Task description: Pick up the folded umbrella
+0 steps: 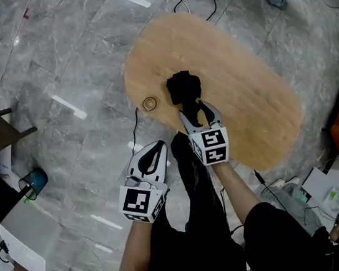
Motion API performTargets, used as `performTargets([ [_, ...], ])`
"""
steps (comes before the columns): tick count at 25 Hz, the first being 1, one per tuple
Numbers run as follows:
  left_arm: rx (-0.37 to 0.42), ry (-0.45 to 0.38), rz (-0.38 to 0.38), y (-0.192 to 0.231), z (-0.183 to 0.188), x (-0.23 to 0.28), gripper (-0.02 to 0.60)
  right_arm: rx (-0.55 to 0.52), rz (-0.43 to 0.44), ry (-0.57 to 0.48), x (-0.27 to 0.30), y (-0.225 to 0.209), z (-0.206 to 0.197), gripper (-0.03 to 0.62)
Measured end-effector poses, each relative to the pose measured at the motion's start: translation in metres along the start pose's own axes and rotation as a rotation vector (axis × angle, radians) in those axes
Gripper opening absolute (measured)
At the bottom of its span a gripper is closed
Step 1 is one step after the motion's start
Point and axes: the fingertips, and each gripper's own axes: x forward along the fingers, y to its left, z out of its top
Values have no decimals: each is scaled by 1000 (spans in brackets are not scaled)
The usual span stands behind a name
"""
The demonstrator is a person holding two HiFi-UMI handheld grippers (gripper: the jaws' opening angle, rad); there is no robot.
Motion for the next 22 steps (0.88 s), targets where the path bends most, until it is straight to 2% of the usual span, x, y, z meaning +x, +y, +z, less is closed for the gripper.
performTargets([
  [8,-22,27,3,1,-16,1,20,-27,-21,85,31,-11,-32,278],
  [22,-97,90,51,19,-58,-11,21,2,-78,264,86,-41,-95,288],
])
